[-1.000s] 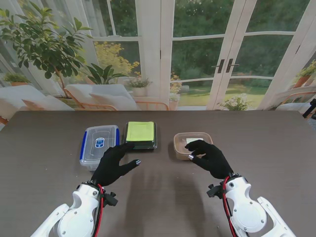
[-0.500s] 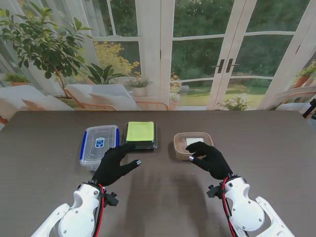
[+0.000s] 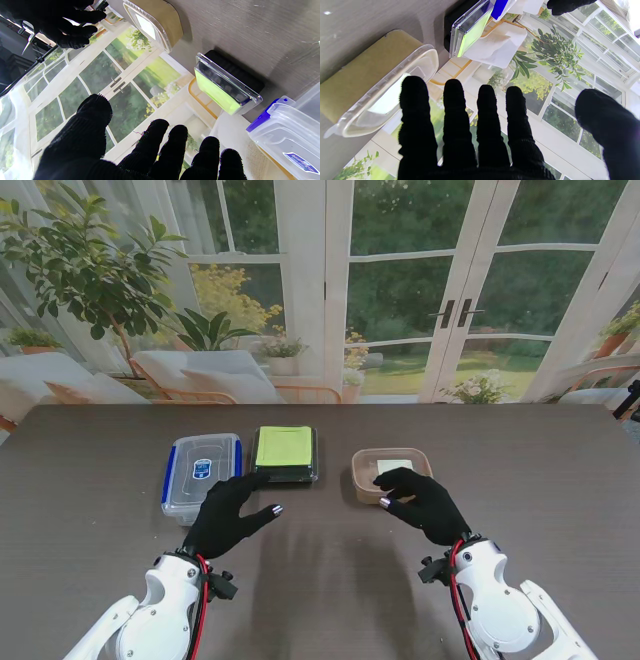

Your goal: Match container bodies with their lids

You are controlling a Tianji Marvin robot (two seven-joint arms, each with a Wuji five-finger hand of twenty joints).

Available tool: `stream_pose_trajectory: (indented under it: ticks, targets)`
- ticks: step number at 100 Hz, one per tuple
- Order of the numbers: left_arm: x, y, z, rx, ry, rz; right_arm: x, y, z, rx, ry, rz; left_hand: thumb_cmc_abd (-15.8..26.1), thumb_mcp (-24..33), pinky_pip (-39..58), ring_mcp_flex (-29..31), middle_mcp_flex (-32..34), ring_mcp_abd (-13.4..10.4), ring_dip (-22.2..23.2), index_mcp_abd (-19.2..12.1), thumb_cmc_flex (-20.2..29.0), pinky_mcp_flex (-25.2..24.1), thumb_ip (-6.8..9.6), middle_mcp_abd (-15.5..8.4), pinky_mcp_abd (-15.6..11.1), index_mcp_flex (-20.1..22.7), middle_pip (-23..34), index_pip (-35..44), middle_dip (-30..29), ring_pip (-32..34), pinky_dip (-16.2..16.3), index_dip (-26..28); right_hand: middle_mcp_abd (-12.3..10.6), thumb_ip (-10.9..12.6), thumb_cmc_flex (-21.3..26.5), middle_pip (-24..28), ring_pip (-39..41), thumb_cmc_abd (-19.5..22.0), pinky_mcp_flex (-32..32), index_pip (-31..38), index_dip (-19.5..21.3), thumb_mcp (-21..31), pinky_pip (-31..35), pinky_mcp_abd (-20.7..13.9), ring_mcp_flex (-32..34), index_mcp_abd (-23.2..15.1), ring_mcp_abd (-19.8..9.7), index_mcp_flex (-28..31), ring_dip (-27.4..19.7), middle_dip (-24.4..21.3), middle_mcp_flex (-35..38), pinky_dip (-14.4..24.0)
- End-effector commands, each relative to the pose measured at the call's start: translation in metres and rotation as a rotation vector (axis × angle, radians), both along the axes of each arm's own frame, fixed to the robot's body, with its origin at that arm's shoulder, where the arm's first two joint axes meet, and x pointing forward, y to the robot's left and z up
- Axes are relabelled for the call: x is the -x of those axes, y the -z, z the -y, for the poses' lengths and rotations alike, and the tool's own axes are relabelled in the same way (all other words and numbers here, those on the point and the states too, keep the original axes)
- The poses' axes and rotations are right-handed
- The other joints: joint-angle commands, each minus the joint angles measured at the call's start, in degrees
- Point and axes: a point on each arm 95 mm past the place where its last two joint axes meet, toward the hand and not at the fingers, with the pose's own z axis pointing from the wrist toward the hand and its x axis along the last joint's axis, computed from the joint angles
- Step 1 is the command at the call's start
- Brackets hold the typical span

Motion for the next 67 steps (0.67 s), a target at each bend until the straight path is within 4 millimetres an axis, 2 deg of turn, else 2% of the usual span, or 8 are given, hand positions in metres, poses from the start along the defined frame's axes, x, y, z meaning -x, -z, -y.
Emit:
stream_pose_trajectory:
  ticks: [1,67]
  targets:
    - [0.002,-0.0004,0.0043,0.002,0.01,-0.013,0.0017,0.0017,-0.0028,0.003,-0.017,-0.006,1.0,-1.36,-1.95,-0.88,-0.24,-1.43,-0.48,-0.94,1.03,-1.58,1.9,-1.21,-1.83,-0.45,-0.76,-0.48,-0.33,-0.92,-0.41,0.39,-1.07,-1.26,0.16,-1.09,-0.41,-1.97,-19.44,0.39,0.65,1.24,-1.28,-1.5,-0.84,-1.82,-1.24,-0.67,-0.31,-0.58,-0.94,-0.34]
    - [0.0034,-0.0012,0.0066,0.005,0.008,-0.017,0.001,-0.0038,-0.0014,-0.018,-0.007,0.008,1.06,-1.64,-2.02,-0.94,-0.46,-1.52,-0.51,-1.04,1.11,-1.87,1.94,-1.29,-1.95,-0.85,-0.79,-0.61,-0.36,-0.93,-0.55,0.35,-0.91,-1.21,0.14,-1.16,-0.48,-1.77,-19.61,-0.05,0.43,1.09,-1.55,-1.47,-0.69,-1.74,-1.11,-1.24,-0.27,-0.6,-0.73,-0.16]
